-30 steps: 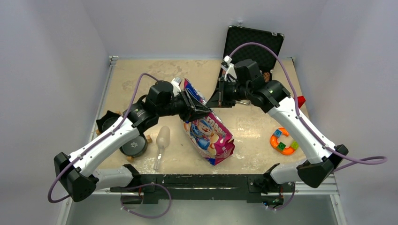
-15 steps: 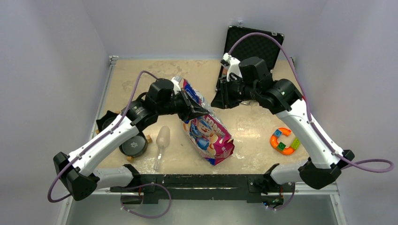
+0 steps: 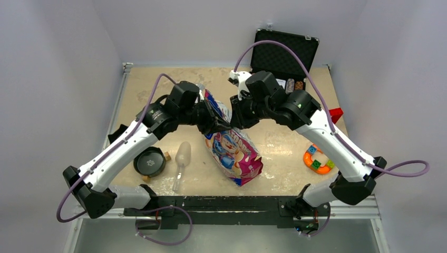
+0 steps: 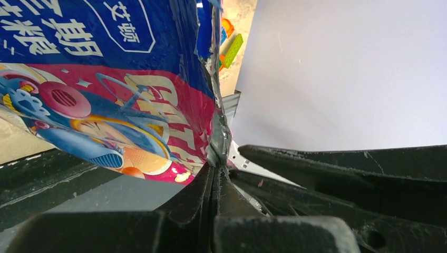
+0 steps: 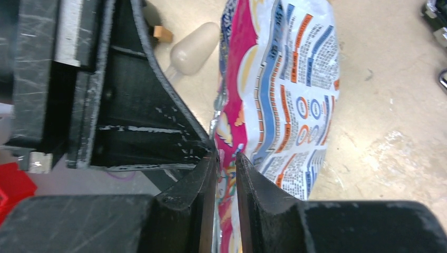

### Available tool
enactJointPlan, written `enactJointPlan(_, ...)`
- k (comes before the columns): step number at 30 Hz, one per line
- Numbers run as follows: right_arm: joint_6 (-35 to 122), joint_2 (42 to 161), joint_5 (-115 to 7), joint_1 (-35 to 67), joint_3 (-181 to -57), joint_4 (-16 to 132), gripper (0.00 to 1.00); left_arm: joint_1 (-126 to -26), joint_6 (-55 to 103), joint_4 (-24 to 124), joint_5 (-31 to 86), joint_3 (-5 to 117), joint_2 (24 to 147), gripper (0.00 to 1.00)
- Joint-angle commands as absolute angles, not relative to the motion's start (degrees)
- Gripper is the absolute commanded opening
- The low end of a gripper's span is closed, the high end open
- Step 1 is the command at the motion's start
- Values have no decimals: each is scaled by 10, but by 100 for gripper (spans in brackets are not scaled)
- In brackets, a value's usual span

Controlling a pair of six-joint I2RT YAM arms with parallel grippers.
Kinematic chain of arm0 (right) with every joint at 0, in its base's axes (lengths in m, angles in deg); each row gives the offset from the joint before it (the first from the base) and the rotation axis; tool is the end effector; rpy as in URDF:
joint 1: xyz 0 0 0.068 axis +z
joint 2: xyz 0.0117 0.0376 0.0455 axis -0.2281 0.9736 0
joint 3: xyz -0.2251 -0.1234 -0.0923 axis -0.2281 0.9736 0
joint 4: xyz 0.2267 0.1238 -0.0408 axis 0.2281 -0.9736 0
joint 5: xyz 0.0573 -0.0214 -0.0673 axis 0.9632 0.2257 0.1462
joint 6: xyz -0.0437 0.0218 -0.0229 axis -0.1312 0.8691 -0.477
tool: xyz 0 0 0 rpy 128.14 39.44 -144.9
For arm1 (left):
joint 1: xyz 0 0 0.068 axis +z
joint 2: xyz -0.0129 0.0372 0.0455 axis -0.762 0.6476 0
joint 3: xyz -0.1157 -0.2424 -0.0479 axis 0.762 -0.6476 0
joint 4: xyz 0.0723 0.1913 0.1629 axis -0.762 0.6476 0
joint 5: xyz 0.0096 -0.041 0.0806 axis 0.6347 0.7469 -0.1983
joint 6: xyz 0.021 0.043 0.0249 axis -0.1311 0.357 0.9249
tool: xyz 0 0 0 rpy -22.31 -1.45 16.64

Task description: Serve the pet food

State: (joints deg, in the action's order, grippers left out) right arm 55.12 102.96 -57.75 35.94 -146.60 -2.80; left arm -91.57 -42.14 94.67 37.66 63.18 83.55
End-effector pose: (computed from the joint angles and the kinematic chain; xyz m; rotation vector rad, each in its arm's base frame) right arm 0.1795 0.2107 0.4460 -0.6605 2.2818 0.6642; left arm 0.1914 -0.1868 0.3877 -0.5908 2.5439 -1.3448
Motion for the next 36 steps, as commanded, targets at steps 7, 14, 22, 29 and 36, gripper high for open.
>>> enactJointPlan(7,524,1023,-617,372,-1463,-38,23,-914,-402,1051,369,707,870,0)
enactJointPlan(14,519,1010,-589,378,-1447,-21,23,-914,-402,1049,369,717,876,0)
enactJointPlan(22,523,1026,-681,378,-1451,-51,10,-914,-396,1055,356,717,874,0)
enactJointPlan(29,514,1026,-759,382,-1441,-70,8,-914,-396,1075,348,716,874,0)
enactJointPlan(36,528,1002,-737,388,-1414,-41,0,-913,-402,1056,350,703,869,0)
